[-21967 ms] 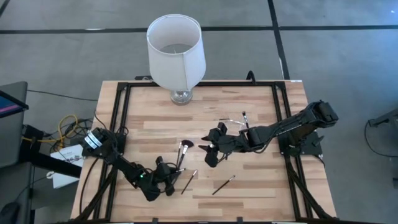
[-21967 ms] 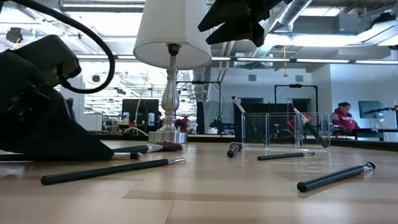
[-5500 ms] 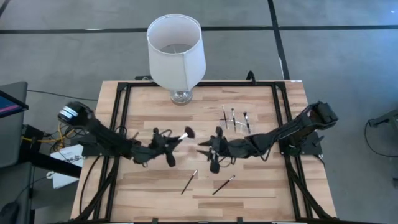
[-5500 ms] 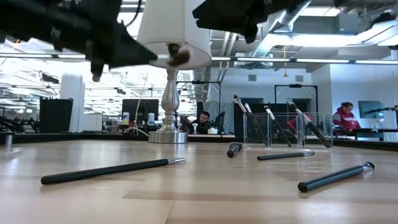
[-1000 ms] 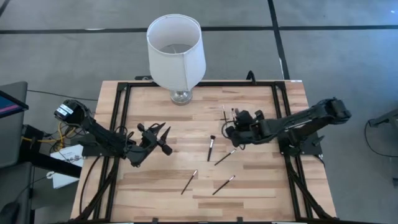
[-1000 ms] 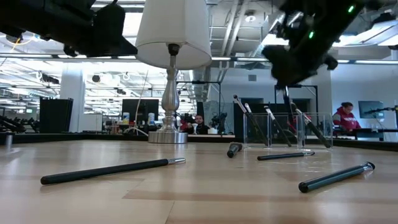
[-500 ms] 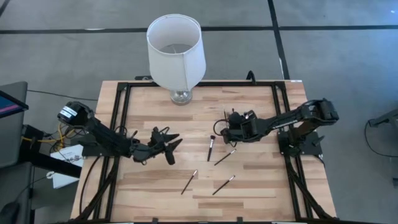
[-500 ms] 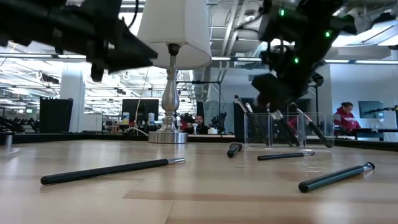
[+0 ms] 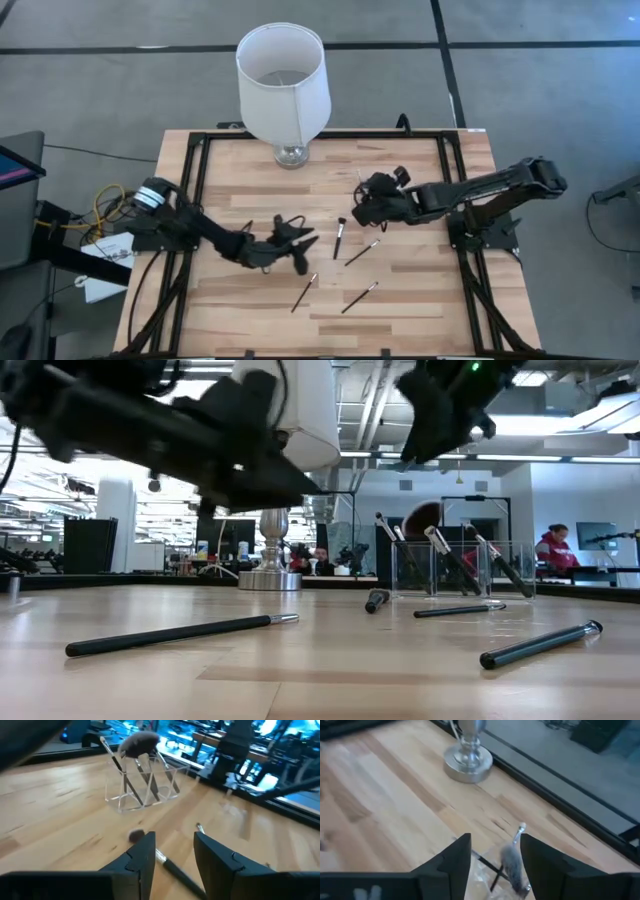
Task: Pick & Place Makeup Supplies
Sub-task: Put the black makeup brush into the transparent organizer
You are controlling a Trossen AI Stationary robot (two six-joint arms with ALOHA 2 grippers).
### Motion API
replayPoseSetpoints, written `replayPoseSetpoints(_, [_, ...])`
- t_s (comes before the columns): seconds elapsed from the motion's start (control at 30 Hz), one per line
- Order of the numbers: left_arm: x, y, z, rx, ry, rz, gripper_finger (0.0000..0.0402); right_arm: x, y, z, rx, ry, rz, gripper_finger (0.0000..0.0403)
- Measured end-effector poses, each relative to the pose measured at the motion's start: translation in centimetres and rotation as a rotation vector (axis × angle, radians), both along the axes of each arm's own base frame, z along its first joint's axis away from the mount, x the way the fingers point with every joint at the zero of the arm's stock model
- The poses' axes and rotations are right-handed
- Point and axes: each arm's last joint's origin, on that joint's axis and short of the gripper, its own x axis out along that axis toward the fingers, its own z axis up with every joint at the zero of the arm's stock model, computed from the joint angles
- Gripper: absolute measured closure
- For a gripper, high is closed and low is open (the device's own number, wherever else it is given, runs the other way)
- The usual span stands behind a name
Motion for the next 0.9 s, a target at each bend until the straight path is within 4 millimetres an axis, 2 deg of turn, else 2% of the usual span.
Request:
replayPoseSetpoints(0.17, [3.3,-0.6,-1.1,0.007,0.006,0.019,0.0271,-0.3,1.3,0.5,0.006,-0.025,0.049,0.0229])
replayPoseSetpoints(0.27, [4.5,-0.7,-2.1,0.021,0.022,0.037,0.0271,-0.3,2.1,0.2,0.004,-0.015,0.08,0.0227])
replayPoseSetpoints(0.47, [5.8,0.4,-3.3,0.02,0.04,0.065,0.0271,-0.3,2.7,0.3,0.005,0.015,0.157,0.0227])
replayPoseSetpoints(0.73, [7.7,0.4,-4.8,0.012,0.057,0.043,0.0271,1.0,2.2,1.9,-0.077,-0.072,0.241,0.0225])
replayPoseSetpoints(0.9, [8.3,0.2,-6.6,0.003,0.082,0.044,0.0271,1.3,2.1,2.3,-0.105,-0.097,0.261,0.0227])
